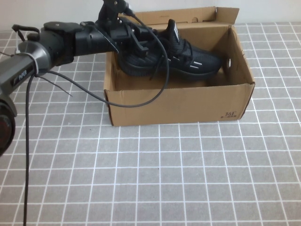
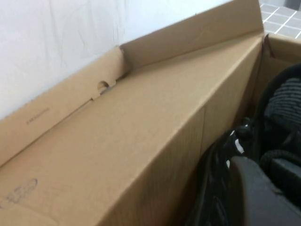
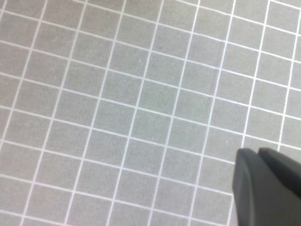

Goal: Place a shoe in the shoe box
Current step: Place the shoe in the shoe box

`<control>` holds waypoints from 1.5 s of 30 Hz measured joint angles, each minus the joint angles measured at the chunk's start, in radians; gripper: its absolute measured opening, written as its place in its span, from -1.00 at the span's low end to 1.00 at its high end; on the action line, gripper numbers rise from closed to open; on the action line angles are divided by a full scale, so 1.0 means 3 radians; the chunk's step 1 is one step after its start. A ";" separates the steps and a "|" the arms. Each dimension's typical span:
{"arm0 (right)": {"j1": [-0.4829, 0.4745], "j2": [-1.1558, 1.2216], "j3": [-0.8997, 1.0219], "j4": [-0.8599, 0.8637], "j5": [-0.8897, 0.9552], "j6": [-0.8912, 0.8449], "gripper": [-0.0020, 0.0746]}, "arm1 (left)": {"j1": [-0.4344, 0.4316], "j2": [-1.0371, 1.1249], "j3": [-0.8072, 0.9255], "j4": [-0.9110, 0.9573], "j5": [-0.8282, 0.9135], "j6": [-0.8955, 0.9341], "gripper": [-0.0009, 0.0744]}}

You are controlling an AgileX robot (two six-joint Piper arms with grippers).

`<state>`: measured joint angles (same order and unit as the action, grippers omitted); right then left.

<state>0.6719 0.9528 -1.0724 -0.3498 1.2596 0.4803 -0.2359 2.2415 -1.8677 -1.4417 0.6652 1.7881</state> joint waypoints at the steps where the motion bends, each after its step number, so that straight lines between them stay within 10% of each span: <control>1: 0.0000 0.0000 0.0000 0.0007 0.0000 0.0005 -0.99 | 0.0001 0.0013 -0.0006 -0.0007 0.0010 0.0005 -0.88; 45: 0.0000 0.0000 0.0005 0.0260 -0.0005 0.0013 -0.99 | 0.0020 0.0356 -0.0033 -0.0746 -0.0036 0.0454 -0.76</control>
<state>0.6719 0.9528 -1.0710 -0.2717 1.2580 0.4841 -0.2300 2.3482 -1.8778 -1.6655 0.6545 1.9245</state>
